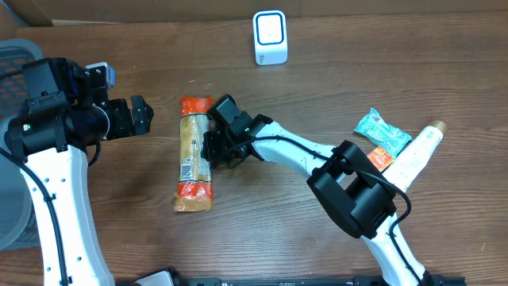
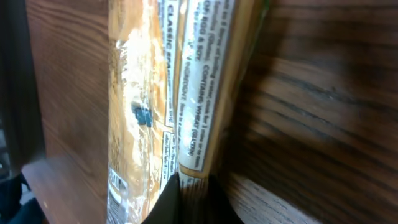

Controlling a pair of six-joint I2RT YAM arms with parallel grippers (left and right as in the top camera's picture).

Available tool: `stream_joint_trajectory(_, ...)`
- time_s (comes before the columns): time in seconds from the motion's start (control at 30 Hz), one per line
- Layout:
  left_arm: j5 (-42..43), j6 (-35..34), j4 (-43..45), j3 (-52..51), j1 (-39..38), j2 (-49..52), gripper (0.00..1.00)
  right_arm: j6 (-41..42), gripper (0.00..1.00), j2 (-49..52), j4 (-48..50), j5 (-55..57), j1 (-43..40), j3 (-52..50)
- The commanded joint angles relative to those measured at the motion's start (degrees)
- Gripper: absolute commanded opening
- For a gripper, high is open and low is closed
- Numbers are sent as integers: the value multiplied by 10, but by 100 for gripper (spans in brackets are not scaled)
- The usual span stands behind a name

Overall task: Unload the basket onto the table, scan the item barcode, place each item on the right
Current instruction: 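Reach the right gripper to the pasta bag and grasp it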

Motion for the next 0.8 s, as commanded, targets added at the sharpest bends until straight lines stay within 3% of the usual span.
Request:
stream_joint_trajectory(0.0, 7, 13, 0, 11, -3, -10, 100, -7, 4, 10, -18, 30, -1, -14)
stream_joint_trajectory(0.23, 7, 13, 0, 11, -3, -10, 100, -14, 4, -21, -107, 12, -28, 3)
stream_joint_trajectory(0.7, 7, 13, 0, 11, -3, -10, 100, -197, 4, -121, -339, 82, -128, 7)
stream_joint_trajectory(0.73, 7, 13, 0, 11, -3, -10, 100, -206, 7, -121, -351, 82, -134, 7)
stream_joint_trajectory(0.77, 7, 13, 0, 11, -3, -10, 100, -210, 18, -121, -364, 82, -139, 7)
